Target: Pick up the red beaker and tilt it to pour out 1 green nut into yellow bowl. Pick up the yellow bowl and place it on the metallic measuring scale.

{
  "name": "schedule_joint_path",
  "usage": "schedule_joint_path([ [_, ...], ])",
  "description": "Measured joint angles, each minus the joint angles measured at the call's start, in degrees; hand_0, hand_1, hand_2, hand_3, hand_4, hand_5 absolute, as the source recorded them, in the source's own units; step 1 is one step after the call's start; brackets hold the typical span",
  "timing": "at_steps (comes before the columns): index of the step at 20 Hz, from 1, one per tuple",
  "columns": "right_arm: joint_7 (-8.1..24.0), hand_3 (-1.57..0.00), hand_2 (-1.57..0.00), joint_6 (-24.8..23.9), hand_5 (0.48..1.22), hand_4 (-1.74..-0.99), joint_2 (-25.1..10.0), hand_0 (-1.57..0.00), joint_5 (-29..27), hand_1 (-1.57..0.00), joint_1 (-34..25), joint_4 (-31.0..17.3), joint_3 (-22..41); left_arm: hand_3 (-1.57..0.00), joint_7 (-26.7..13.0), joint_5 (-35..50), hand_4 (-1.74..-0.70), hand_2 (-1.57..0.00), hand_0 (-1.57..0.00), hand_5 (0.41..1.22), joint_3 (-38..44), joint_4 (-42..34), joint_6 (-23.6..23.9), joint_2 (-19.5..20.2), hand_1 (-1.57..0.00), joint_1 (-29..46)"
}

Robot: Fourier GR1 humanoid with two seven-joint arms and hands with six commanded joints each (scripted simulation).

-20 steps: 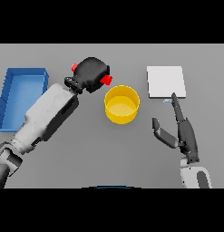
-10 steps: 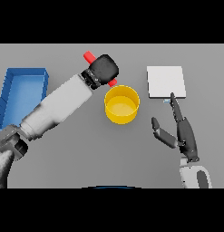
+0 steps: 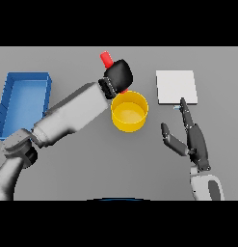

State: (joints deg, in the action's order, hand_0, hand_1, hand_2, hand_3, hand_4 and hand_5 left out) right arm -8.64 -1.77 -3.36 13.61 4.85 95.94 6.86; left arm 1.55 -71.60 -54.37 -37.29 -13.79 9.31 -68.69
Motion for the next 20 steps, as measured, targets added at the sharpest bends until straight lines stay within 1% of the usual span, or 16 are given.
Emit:
schedule_joint_path([
  [1, 0.9, 0.00, 0.00, -0.3, 0.684, -1.065, 0.1, 0.00, 0.2, 0.00, -0.4, 0.0, -0.1, -1.57, -0.2, -1.3, -1.74, -1.57, -1.57, 1.221, -1.3, 0.0, 0.4, -0.6, -1.57, 0.1],
  [2, 0.0, 0.00, 0.00, -0.6, 0.678, -1.076, 0.2, 0.00, 0.8, 0.00, 0.0, 0.5, 0.4, -1.57, 1.0, -1.9, -1.74, -1.57, -1.57, 1.221, -2.1, -0.5, 0.6, -0.3, -1.57, 0.2],
  [3, 0.1, 0.00, 0.00, -0.8, 0.677, -1.082, -0.3, 0.00, 1.2, 0.00, 0.5, 0.6, 0.1, -1.57, 0.9, -3.0, -1.74, -1.57, -1.57, 1.221, -3.2, 0.1, 0.0, -0.9, -1.57, -0.2],
  [4, 0.2, 0.00, 0.00, -1.2, 0.677, -1.082, 0.2, 0.00, 1.9, 0.00, 0.1, 0.6, 0.7, -1.57, 1.2, -4.1, -1.73, -1.57, -1.57, 1.221, -4.1, 0.6, -0.6, -0.6, -1.57, -1.0],
  [6, -1.0, 0.00, 0.00, -1.3, 0.675, -1.073, 0.1, 0.00, 1.9, 0.00, 0.8, 0.0, 0.5, -1.57, 2.7, -5.7, -1.73, -1.57, -1.57, 1.221, -5.6, 1.1, -0.8, -1.1, -1.57, -2.8],
  [8, -0.7, 0.00, 0.00, -1.2, 0.671, -1.061, 0.2, 0.00, 1.7, 0.00, 0.0, -0.5, 0.4, -1.57, 4.6, -7.9, -1.73, -1.57, -1.57, 1.221, -8.1, 1.7, -2.6, -1.8, -1.57, -4.9],
  [10, -0.8, 0.00, 0.00, -1.9, 0.677, -1.051, 0.2, 0.00, 2.7, 0.00, -0.2, -0.3, 0.7, -1.57, 5.1, -9.8, -1.73, -1.57, -1.57, 1.221, -9.9, 2.6, -3.5, -2.6, -1.57, -5.9],
  [11, -1.5, 0.00, 0.00, -1.5, 0.681, -1.047, 0.3, 0.00, 2.2, 0.00, 0.5, -0.1, 0.7, -1.57, 5.6, -10.2, -1.73, -1.57, -1.57, 1.221, -10.4, 2.8, -4.2, -3.3, -1.57, -6.3],
  [12, -1.9, 0.00, 0.00, -1.6, 0.683, -1.041, 0.3, 0.00, 2.4, 0.00, 0.7, 0.5, 0.9, -1.57, 5.0, -10.5, -1.73, -1.57, -1.57, 1.221, -10.5, 3.0, -4.4, -3.7, -1.57, -6.4],
  [13, -0.9, 0.00, 0.00, -1.8, 0.685, -1.035, 0.3, 0.00, 2.8, 0.00, 0.4, 0.3, 0.9, -1.57, 5.6, -11.1, -1.73, -1.57, -1.57, 1.221, -10.8, 3.7, -4.1, -4.0, -1.57, -7.3],
  [14, -0.6, 0.00, 0.00, -1.5, 0.686, -1.027, 0.6, 0.00, 2.7, 0.00, 0.4, 0.5, 1.3, -1.57, 6.7, -11.0, -1.73, -1.57, -1.57, 1.221, -10.6, 3.6, -4.9, -3.4, -1.57, -8.3],
  [15, -0.3, 0.00, 0.00, -1.8, 0.684, -1.035, 0.5, 0.00, 2.9, 0.00, 0.1, 0.1, 1.0, -1.57, 7.4, -10.8, -1.73, -1.57, -1.57, 1.221, -9.7, 4.8, -2.2, -3.3, -1.57, -9.5],
  [16, -0.4, 0.00, 0.00, -1.7, 0.685, -1.035, 0.6, 0.00, 2.7, 0.00, 0.2, -0.4, 1.0, -1.57, 7.7, -10.0, -1.73, -1.57, -1.57, 1.221, -8.1, 5.8, -1.2, -3.3, -1.57, -11.3],
  [17, -1.9, 0.00, 0.00, -1.3, 0.683, -1.030, 0.1, 0.00, 2.0, 0.00, 0.3, -0.3, 0.6, -1.57, 8.1, -9.3, -1.73, -1.57, -1.57, 1.221, -6.7, 6.6, -1.6, -2.8, -1.57, -13.0],
  [19, -1.1, 0.00, 0.00, -1.9, 0.682, -1.023, -0.3, 0.00, 3.0, 0.00, 0.1, -0.1, 0.6, -1.57, 8.9, -8.7, -1.73, -1.57, -1.57, 1.221, -4.9, 8.3, -1.3, -1.4, -1.57, -15.3],
  [20, -1.0, 0.00, 0.00, -2.1, 0.681, -1.024, -0.5, 0.00, 3.1, 0.00, -0.3, -0.5, 0.4, -1.26, 9.2, -7.3, -1.73, -1.57, -1.57, 1.221, -2.8, 8.9, -1.5, -0.8, -1.57, -16.4],
])
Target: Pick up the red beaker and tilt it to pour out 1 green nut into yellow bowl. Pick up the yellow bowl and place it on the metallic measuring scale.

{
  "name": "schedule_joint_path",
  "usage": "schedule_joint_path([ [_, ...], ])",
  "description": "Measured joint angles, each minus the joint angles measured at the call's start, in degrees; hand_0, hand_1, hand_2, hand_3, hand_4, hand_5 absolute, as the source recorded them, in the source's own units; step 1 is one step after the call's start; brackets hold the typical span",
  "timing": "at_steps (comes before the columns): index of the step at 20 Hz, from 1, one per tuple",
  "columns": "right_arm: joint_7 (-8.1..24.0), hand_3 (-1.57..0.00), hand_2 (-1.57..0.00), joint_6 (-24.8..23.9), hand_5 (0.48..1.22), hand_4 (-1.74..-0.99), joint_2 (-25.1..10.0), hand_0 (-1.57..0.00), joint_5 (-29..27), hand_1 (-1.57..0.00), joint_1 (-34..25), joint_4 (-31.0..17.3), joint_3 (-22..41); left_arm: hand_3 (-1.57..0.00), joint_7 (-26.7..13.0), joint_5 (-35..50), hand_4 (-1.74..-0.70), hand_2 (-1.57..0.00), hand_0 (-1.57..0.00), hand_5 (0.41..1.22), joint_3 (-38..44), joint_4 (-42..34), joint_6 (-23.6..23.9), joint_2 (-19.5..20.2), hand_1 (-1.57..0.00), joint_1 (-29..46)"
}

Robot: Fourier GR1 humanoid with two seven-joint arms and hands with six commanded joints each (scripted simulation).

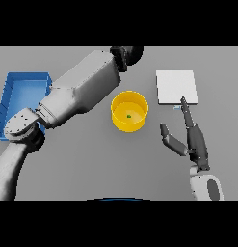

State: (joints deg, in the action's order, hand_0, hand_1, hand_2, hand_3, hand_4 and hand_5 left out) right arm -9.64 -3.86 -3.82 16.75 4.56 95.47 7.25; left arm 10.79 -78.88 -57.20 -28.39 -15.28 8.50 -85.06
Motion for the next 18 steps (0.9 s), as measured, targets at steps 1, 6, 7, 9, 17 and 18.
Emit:
schedule_joint_path([
  [1, -0.2, 0.00, 0.00, -0.1, 0.680, -1.028, 0.2, 0.00, 0.0, 0.00, 0.0, 0.5, 0.2, -1.02, -0.8, 1.3, -1.73, -1.57, -1.57, 1.221, 2.4, 0.9, -0.5, 1.1, -1.57, -1.8],
  [6, 0.5, 0.00, 0.00, 0.4, 0.675, -0.996, 0.2, 0.00, -0.9, 0.00, 0.4, 1.0, 0.0, -1.39, -3.9, 9.2, -1.73, -1.57, -1.57, 1.221, 15.6, 10.1, 1.1, 4.6, -1.57, -6.8],
  [7, 0.1, 0.00, 0.00, 0.1, 0.672, -0.990, 0.8, 0.00, -0.2, 0.00, 0.4, 0.5, 0.6, -1.43, -5.3, 12.0, -1.73, -1.57, -1.57, 1.221, 19.3, 11.2, 0.6, 5.7, -1.57, -7.5],
  [9, 0.1, 0.00, 0.00, -0.3, 0.668, -1.004, 0.8, 0.00, -0.1, 0.00, -0.1, -0.4, 0.3, -1.44, -7.6, 16.7, -1.74, -1.57, -1.57, 1.221, 25.2, 13.8, 1.9, 8.9, -1.57, -7.7],
  [17, 1.1, 0.00, 0.00, 0.4, 0.654, -1.044, 1.1, 0.00, -1.9, 0.00, -2.1, -1.3, 0.0, -1.42, -18.6, 34.0, -1.74, -1.57, -1.57, 1.221, 43.6, 16.1, 12.3, 22.0, -1.57, 3.0],
  [18, 1.2, 0.00, 0.00, 0.7, 0.653, -1.050, 1.0, 0.00, -1.8, 0.00, -2.0, -1.0, 0.2, -1.43, -19.5, 36.2, -1.74, -1.57, -1.57, 1.221, 45.6, 15.4, 13.7, 22.6, -1.57, 4.8],
])
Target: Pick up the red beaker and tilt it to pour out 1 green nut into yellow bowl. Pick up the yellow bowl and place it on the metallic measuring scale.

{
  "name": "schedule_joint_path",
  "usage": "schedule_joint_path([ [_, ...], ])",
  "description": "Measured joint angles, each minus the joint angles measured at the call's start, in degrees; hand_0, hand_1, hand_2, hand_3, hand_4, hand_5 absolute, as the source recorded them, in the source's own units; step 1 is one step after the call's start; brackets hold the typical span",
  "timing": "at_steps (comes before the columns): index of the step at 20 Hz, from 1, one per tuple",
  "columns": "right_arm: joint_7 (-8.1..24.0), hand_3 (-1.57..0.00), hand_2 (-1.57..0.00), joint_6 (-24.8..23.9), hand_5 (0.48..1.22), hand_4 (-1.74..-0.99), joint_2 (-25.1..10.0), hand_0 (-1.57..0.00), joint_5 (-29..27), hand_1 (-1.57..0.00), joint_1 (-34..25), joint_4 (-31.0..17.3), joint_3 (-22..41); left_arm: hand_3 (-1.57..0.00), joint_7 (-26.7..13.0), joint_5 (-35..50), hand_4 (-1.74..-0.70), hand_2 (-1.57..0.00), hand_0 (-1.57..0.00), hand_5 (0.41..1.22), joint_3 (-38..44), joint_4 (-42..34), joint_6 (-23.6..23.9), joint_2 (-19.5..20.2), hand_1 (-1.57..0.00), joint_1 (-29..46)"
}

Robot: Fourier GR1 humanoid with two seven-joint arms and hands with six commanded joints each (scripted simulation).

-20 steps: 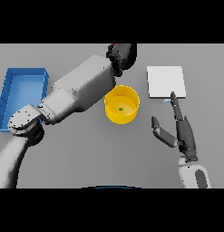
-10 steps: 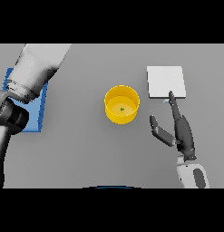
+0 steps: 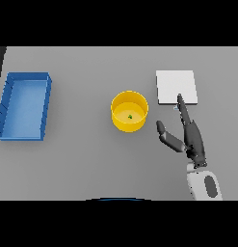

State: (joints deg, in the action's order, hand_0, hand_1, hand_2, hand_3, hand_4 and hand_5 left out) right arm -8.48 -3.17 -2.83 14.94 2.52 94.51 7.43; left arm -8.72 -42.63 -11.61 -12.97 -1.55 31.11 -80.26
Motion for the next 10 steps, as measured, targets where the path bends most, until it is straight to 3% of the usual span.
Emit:
schedule_joint_path([
  [5, -0.9, 0.00, 0.00, -1.1, 0.651, -1.048, 0.2, 0.00, 2.0, 0.00, 1.3, -0.3, 0.8, -1.47, -5.8, 10.7, -1.74, -1.57, -1.57, 1.221, 8.3, -5.6, 6.2, 1.0, -1.57, 12.0],
  [7, -0.1, 0.00, 0.00, -1.4, 0.648, -1.054, -0.5, 0.00, 3.0, 0.00, 1.2, 0.8, 1.0, -1.48, -7.0, 14.1, -1.74, -1.57, -1.57, 1.221, 10.2, -10.9, 7.3, 0.6, -1.57, 17.2],
  [10, 1.0, 0.00, 0.00, -0.9, 0.650, -1.035, -0.7, 0.00, 2.8, 0.00, 1.3, 1.7, 1.0, -1.46, -11.8, 17.4, -1.74, -1.57, -1.57, 1.221, 11.5, -21.1, 8.1, 0.3, -1.57, 25.1],
])
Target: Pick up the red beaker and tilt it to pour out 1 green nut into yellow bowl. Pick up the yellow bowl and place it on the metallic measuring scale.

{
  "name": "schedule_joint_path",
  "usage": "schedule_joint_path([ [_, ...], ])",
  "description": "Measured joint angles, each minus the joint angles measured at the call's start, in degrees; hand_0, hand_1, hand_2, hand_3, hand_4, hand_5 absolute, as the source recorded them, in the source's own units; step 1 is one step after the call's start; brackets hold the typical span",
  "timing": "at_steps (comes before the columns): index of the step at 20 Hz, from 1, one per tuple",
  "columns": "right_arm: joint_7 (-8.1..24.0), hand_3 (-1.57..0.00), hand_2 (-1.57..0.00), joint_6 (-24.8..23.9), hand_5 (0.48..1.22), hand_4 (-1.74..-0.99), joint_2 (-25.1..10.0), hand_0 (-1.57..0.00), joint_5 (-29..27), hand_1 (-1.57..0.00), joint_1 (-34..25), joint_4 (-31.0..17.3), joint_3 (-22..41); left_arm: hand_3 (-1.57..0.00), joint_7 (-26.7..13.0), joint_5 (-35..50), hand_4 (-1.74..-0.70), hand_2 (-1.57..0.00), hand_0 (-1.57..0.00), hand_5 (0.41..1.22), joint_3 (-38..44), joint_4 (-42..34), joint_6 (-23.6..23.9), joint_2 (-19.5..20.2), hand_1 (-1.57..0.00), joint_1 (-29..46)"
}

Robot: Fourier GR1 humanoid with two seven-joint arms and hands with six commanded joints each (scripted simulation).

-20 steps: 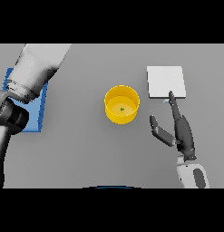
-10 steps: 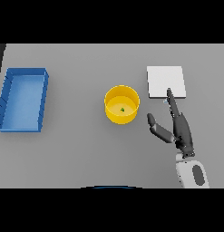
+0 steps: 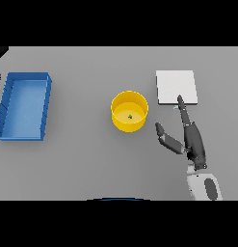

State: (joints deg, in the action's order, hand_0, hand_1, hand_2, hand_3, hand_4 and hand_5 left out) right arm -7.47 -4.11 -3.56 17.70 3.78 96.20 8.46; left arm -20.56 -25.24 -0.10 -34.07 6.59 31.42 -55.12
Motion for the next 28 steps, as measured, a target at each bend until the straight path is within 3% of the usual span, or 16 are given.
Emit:
schedule_joint_path([
  [2, 0.1, 0.00, 0.00, 0.2, 0.645, -1.020, 0.0, 0.00, -0.3, 0.00, -0.4, -0.4, -0.1, -1.44, -4.4, 2.0, -1.74, -1.57, -1.57, 1.221, 0.5, -7.7, 1.1, -1.0, -1.57, 6.0],
  [4, -0.1, 0.00, 0.00, 0.1, 0.646, -1.020, -0.1, 0.00, 0.3, 0.00, 0.2, -0.7, 0.1, -1.45, -5.7, 3.4, -1.74, -1.57, -1.57, 1.221, 0.6, -15.1, 2.2, -2.2, -1.57, 11.8],
  [8, -1.4, 0.00, 0.00, 0.8, 0.648, -1.004, -0.2, 0.00, -0.9, 0.00, 0.2, -1.8, -0.3, -1.51, -7.0, 4.4, -1.74, -1.57, -1.57, 1.221, 1.4, -22.5, 5.0, -4.3, -1.57, 18.5],
  [14, -2.5, 0.00, 0.00, 0.6, 0.644, -1.013, -0.2, 0.00, -1.4, 0.00, 0.2, -1.8, -0.8, -1.56, -11.8, 5.2, -1.74, -1.57, -1.57, 1.046, 1.7, -30.1, 5.9, -6.5, -1.57, 24.6],
  [16, -1.8, 0.00, 0.00, 0.3, 0.636, -1.021, -0.1, 0.00, -0.9, 0.00, -0.4, -3.3, -0.8, -1.56, -12.1, 4.0, -1.65, -1.57, -1.57, 0.941, 0.5, -31.6, 5.5, -6.1, -1.57, 26.4],
  [17, -3.3, 0.00, 0.00, 0.4, 0.636, -1.021, -0.1, 0.00, -0.8, 0.00, 0.5, -2.4, -0.5, -1.56, -12.0, 3.5, -1.54, -1.57, -1.57, 0.892, 0.1, -32.9, 5.1, -5.7, -1.57, 27.6],
  [19, -3.0, 0.00, 0.00, 0.2, 0.634, -1.012, -0.4, 0.00, -1.0, 0.00, 0.4, -1.7, -0.9, -1.47, -12.8, 3.3, -1.28, -1.50, -1.57, 0.810, -0.5, -34.9, 4.1, -5.4, -1.54, 29.2],
  [21, -2.7, 0.00, 0.00, 0.6, 0.635, -1.007, 0.4, 0.00, -1.2, 0.00, 0.7, -1.3, -0.2, -1.14, -12.4, 4.0, -1.07, -1.21, -1.39, 0.749, -0.8, -36.5, 2.9, -5.3, -1.22, 30.9],
  [24, -3.3, 0.00, 0.00, 0.5, 0.634, -1.005, 0.1, 0.00, -1.3, 0.00, 1.5, -0.3, -0.4, -0.61, -13.5, 3.9, -0.92, -0.65, -0.77, 0.677, -1.3, -37.5, 1.9, -5.1, -0.64, 31.5],
  [26, -2.3, 0.00, 0.00, 0.5, 0.639, -1.009, 0.0, 0.00, -1.7, 0.00, 0.9, -0.5, -0.8, -0.39, -13.0, 4.0, -0.86, -0.42, -0.49, 0.657, -1.9, -36.9, -0.2, -4.2, -0.41, 31.5],
  [28, -2.6, 0.00, 0.00, 0.6, 0.639, -1.009, -0.2, 0.00, -1.5, 0.00, 0.8, -0.7, -0.6, -0.25, -12.3, 2.9, -0.82, -0.27, -0.32, 0.657, -3.1, -34.5, -1.3, -4.0, -0.26, 30.6],
])
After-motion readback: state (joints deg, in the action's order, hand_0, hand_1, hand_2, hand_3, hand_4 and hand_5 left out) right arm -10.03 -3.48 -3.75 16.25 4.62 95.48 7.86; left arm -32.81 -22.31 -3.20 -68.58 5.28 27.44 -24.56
